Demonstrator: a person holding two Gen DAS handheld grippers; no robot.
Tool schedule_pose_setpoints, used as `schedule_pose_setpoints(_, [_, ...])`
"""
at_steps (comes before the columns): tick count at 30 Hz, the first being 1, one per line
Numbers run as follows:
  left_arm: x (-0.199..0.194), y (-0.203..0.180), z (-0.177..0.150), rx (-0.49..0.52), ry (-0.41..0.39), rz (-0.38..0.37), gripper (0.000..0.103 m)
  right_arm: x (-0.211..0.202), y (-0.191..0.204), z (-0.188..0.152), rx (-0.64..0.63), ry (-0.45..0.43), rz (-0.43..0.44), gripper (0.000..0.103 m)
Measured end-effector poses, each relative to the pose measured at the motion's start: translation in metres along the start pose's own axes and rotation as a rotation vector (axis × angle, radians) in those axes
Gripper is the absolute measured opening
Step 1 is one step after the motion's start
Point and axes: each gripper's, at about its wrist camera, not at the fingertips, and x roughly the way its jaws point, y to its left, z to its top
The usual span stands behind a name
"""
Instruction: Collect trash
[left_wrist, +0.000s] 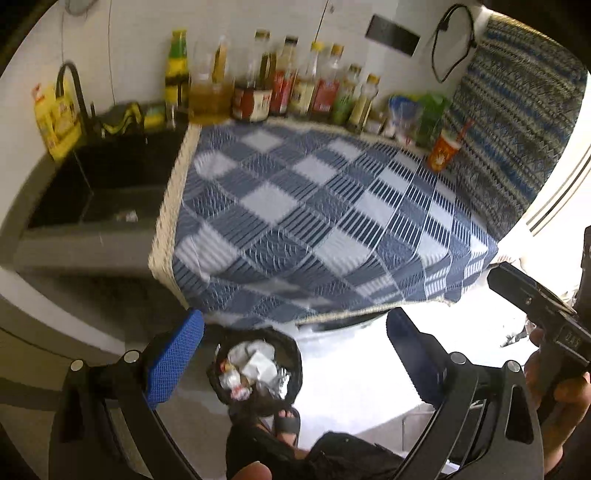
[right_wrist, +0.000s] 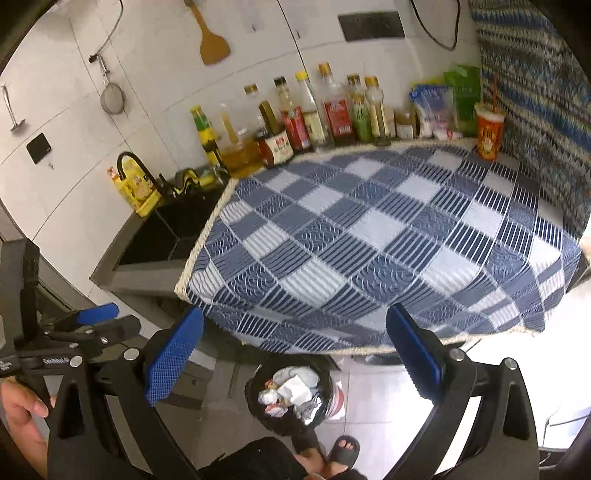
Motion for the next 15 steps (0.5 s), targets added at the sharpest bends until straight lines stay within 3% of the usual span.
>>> schedule_pose_setpoints(6, [-0.025,-0.01,0.019,0.025,-0.072,0.003,0.096,-0.018,0.008,0.019,-0.031,-0.044,-0.008,0.098])
schedule_pose_setpoints(15, [-0.04,-0.022,0.036,0.046,-0.112,0.014,0.096,-0.04,0.013,0.043,-0.056,-0.114,-0.025,0.098])
